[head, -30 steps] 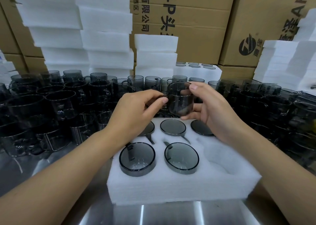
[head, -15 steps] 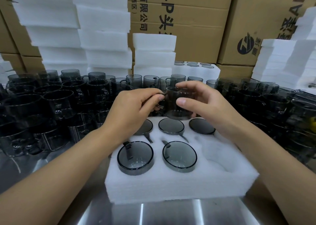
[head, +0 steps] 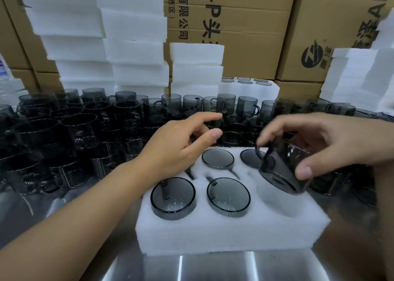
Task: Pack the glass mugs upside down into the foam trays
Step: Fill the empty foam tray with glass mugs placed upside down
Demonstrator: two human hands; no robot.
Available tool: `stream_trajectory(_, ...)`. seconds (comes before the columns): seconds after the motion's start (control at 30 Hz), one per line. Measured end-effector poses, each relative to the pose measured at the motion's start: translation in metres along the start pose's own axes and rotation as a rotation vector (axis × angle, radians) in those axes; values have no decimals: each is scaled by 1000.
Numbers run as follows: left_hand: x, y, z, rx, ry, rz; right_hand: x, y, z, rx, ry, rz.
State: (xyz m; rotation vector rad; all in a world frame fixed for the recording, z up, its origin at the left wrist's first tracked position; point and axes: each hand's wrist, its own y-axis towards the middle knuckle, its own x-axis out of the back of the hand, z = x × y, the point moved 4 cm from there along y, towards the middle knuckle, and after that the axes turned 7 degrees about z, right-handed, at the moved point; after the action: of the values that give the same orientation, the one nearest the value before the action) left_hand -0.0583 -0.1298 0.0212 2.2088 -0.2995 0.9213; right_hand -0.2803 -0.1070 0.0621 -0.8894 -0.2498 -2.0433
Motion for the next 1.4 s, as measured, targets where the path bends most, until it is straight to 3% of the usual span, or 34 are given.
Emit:
stream_trajectory(0.3, -1, 0, 1, -22, 43, 19, -13, 2, 4, -136, -214, 191)
stream_trajectory(0.57, -2, 1, 2, -15, 65, 28, -17, 10, 3, -221, -356, 207)
stream_trajectory(0.63, -2, 1, 3, -6, 70, 32, -15, 13, 7, -189, -347, 111)
stream_trajectory(0.77, -1, 1, 3, -2, 91, 41, -19, 38, 10, -84, -223, -274)
stream_trajectory(0.9, -1, 1, 4, 21, 146, 33, -42, 53, 2, -234, -287, -127)
stream_trajectory(1.1, -2, 2, 9, 99, 219, -12, -48, 61, -5, -347, -438, -58)
stream_trajectory(1.4, -4, 3, 7, 88, 258, 14, -65, 60, -16, -282, -654, -110)
